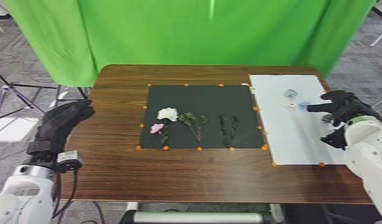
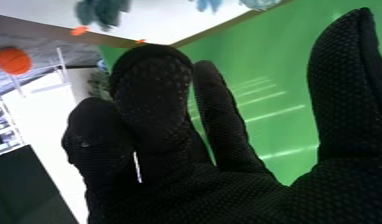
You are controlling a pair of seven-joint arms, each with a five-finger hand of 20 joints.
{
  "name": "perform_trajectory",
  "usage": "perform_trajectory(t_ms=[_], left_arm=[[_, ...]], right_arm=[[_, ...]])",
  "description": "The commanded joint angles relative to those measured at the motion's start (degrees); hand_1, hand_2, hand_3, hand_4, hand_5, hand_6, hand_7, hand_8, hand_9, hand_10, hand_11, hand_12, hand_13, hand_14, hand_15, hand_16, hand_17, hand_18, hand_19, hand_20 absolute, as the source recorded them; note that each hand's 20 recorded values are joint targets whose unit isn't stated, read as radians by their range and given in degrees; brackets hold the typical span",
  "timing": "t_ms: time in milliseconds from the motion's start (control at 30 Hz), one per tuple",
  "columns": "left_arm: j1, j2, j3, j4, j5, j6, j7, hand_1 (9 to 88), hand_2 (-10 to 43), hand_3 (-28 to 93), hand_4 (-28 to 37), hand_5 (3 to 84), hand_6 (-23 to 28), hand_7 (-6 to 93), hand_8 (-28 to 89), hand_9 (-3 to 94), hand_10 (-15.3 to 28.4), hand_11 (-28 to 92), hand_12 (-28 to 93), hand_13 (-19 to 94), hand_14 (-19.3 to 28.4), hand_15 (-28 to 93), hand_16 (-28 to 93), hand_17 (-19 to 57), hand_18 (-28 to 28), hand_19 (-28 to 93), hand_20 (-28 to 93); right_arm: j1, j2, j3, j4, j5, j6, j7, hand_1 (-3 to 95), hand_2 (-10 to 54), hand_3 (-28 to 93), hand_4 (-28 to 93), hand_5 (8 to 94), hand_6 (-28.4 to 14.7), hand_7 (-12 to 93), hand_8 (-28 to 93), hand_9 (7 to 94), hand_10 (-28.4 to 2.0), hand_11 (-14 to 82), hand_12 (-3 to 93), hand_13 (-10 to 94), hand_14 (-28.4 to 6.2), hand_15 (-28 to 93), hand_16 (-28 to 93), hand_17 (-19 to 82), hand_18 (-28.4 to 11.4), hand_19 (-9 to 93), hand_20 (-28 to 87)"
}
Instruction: Arrange flowers
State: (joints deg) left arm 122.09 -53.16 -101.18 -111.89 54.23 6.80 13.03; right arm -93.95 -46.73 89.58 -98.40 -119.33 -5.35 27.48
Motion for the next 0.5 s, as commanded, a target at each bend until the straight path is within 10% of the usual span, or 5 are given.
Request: perform_trajectory(t_ms=[33, 500], left_arm=[[0.9, -0.88, -0.45, -0.26, -0.27, -0.82, -0.68, 31.6, -6.8, 63, -13.7, 45.6, 3.0, 21.5, -9, 46.1, 12.9, 25, 16, 38, 16.6, 17, 4, 5.3, 11.8, 9, 15], [0.0, -0.99, -0.85, 0.37, -0.31, -1.96, -1.65, 31.5, -6.8, 63, -13.6, 45.4, 3.0, 21.3, -9, 46.0, 12.9, 25, 16, 38, 16.7, 17, 4, 5.8, 12.2, 10, 16]], right_arm=[[-3.0, 0.2, 1.2, 0.9, -1.5, -1.6, 1.5, 27.4, -9.5, 61, -15, 46.1, -0.4, 8, -5, 43.4, -17.3, 4.9, 12.1, 85, -3.8, 58, 29, 56, -16.1, 93, 48], [-5.0, -0.3, -0.7, 3.4, -1.8, 2.1, 5.4, 36.7, -9.5, 64, -16, 52.5, 0.9, 12, -7, 58.8, -14.3, 9.0, 17.9, 88, -2.6, 66, 27, 60, -16.8, 93, 60]])
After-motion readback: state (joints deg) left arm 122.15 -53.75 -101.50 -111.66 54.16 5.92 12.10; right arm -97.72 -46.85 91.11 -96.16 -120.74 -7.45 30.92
